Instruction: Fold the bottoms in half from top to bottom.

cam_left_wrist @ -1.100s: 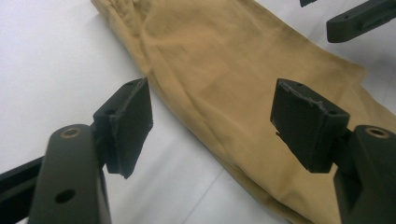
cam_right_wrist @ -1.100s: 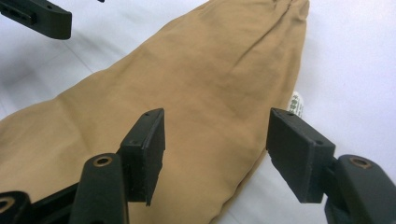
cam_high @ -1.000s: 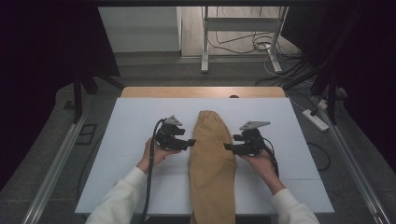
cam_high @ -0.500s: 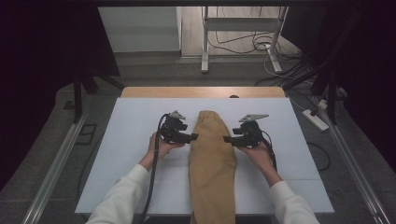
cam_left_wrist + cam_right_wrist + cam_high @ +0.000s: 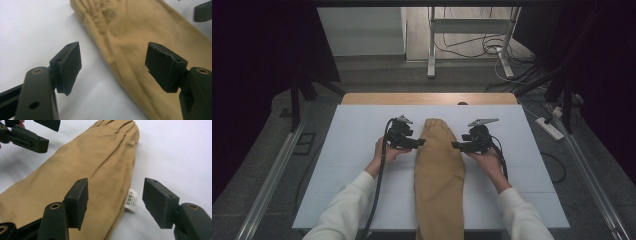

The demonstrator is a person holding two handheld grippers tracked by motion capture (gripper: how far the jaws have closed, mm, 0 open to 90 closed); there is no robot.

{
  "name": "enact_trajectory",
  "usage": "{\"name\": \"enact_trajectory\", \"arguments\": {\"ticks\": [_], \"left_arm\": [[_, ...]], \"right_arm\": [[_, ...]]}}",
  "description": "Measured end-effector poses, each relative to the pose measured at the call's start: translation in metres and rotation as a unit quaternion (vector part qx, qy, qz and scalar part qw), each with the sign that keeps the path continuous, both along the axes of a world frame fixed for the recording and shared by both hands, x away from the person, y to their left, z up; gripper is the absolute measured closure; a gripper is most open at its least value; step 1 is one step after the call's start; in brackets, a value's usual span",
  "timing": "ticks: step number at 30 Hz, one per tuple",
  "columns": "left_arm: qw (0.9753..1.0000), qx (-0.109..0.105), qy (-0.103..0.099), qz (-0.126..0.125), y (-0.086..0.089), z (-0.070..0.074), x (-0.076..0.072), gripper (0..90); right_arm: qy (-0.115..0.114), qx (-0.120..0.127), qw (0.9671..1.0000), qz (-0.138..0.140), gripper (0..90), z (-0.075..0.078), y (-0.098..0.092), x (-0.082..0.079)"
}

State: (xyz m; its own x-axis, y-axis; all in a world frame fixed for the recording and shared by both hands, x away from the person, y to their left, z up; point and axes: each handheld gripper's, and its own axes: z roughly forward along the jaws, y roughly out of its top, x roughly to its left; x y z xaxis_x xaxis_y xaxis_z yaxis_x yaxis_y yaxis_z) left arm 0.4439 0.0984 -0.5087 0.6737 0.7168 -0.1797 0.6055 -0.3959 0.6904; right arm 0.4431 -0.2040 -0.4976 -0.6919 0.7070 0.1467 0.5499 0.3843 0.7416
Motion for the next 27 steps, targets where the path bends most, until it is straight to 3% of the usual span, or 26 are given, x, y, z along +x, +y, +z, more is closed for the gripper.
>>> {"name": "enact_trajectory", "arguments": {"ticks": [11, 23, 27], "left_arm": [[0.9999, 0.011, 0.006, 0.009, -0.005, -0.016, 0.016, 29.0], [0.9999, 0.006, 0.008, 0.007, -0.008, -0.016, 0.02, 29.0], [0.9999, 0.004, 0.012, 0.008, -0.006, -0.017, 0.021, 29.0]], "right_arm": [[0.01, -0.005, 0.9999, -0.008, 37.8, -0.009, 0.009, 0.018], [0.015, 0.003, 0.9998, -0.015, 37.8, -0.014, 0.019, 0.034], [0.02, -0.005, 0.9996, -0.017, 37.8, -0.015, 0.017, 0.036]]}}
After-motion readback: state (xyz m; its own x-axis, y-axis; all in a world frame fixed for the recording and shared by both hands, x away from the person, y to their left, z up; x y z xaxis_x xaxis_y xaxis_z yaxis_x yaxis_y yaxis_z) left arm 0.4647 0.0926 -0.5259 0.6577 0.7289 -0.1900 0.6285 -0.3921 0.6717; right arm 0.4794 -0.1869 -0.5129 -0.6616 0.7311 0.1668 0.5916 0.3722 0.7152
